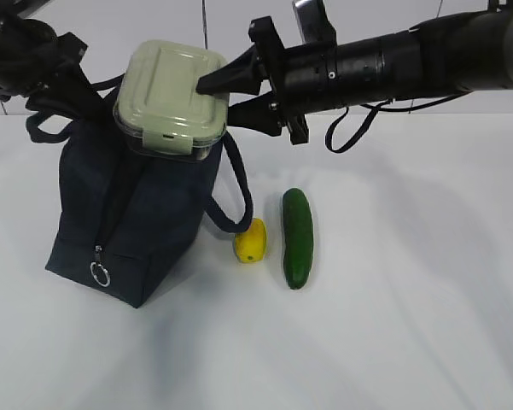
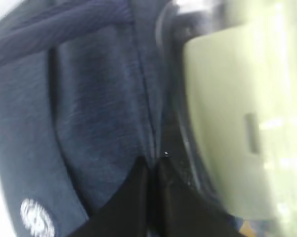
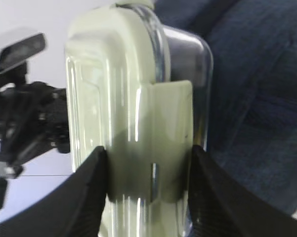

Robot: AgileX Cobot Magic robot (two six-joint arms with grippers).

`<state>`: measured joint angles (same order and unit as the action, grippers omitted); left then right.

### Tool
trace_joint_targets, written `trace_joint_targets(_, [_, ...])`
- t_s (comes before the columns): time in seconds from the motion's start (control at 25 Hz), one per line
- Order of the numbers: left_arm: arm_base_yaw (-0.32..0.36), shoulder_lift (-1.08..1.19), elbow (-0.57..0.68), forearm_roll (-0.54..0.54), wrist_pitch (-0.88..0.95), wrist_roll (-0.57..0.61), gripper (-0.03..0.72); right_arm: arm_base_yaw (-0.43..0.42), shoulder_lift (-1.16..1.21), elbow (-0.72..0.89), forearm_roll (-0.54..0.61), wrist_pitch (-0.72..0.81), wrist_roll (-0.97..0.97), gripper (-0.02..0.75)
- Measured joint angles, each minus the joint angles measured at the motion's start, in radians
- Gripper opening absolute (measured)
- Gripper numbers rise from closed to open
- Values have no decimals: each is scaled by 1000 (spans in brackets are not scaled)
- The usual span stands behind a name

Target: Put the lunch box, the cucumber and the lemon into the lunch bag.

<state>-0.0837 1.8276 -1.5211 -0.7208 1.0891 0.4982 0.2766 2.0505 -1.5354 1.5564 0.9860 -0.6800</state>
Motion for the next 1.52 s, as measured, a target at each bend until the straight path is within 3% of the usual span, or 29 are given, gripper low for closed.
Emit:
trace_joint_targets(0.4, [0, -30, -9, -40, 14, 6, -8, 0, 87, -2, -25, -35, -2, 355])
trace_joint_targets(1.04, [-31, 0, -10, -315, 46, 94, -8, 59, 144, -82, -26, -37, -2, 355])
trace_joint_targets(1.2, [-67, 5, -10, -320, 31, 103, -8, 69, 147, -86, -35, -40, -5, 355])
trace_joint_targets(1.52, [-73, 47, -10, -307, 2, 105, -8, 71, 208, -95, -26, -80, -9, 354])
